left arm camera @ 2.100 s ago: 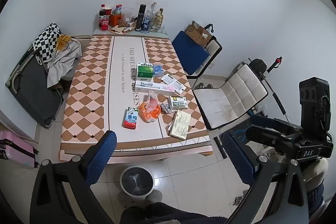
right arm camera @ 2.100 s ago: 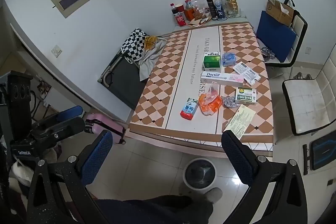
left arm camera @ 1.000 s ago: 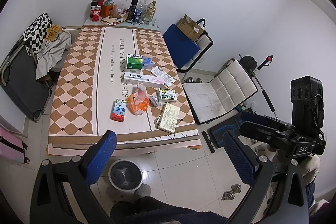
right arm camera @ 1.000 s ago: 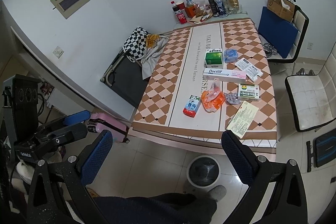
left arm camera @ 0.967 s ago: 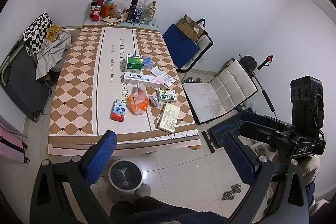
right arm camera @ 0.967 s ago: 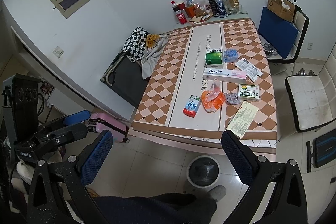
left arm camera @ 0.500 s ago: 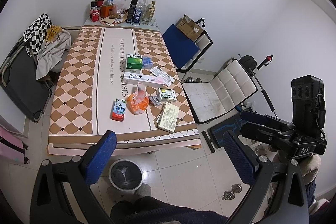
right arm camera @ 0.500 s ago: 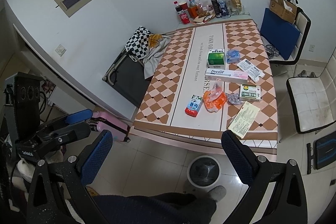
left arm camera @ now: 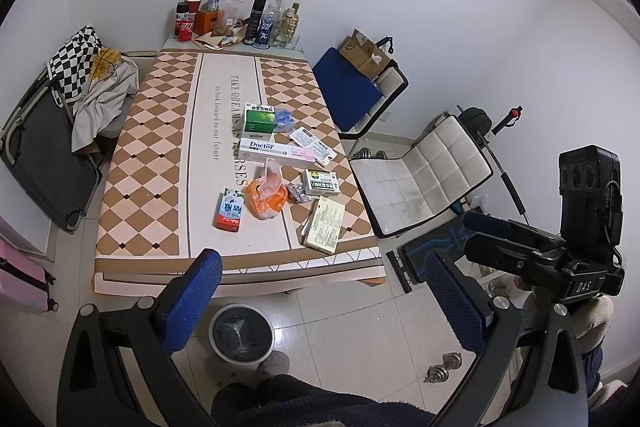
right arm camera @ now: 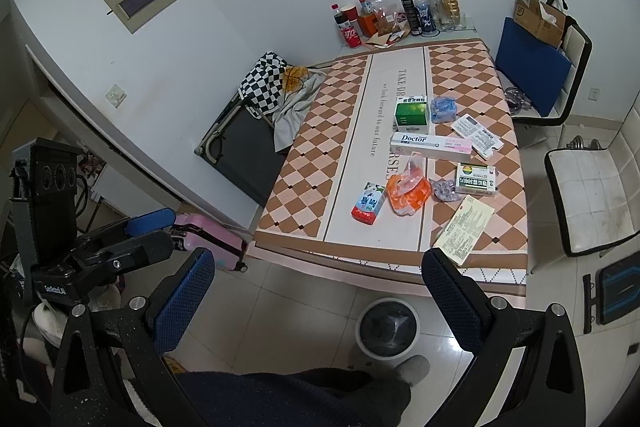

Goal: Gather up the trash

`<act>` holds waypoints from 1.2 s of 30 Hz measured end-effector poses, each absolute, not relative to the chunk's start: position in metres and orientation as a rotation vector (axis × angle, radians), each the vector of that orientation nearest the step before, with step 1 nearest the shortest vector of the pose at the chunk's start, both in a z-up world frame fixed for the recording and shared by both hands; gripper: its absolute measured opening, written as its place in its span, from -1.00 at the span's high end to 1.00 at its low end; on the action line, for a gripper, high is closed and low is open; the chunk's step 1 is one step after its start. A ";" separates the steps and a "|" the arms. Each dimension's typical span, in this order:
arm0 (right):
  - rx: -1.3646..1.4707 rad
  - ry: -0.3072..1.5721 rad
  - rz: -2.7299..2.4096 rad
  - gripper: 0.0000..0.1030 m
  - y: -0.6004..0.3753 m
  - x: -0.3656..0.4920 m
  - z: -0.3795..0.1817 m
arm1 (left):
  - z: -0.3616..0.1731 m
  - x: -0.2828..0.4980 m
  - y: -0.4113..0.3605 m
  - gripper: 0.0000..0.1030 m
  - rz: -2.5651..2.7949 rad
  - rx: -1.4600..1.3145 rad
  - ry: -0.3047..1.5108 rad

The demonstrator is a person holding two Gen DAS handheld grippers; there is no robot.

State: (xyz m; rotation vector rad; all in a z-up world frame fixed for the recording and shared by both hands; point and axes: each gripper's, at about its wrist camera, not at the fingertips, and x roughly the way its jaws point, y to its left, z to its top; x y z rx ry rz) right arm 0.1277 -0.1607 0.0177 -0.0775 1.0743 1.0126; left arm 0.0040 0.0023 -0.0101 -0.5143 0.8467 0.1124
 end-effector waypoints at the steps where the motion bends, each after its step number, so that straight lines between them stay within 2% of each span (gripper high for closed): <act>1: -0.078 1.074 1.011 -1.00 -0.161 0.128 0.017 | -0.010 0.004 0.002 -1.00 0.113 -0.514 0.848; 36: -0.053 1.079 0.978 -1.00 -0.159 0.141 0.015 | -0.013 0.001 0.005 -1.00 0.143 -0.503 0.846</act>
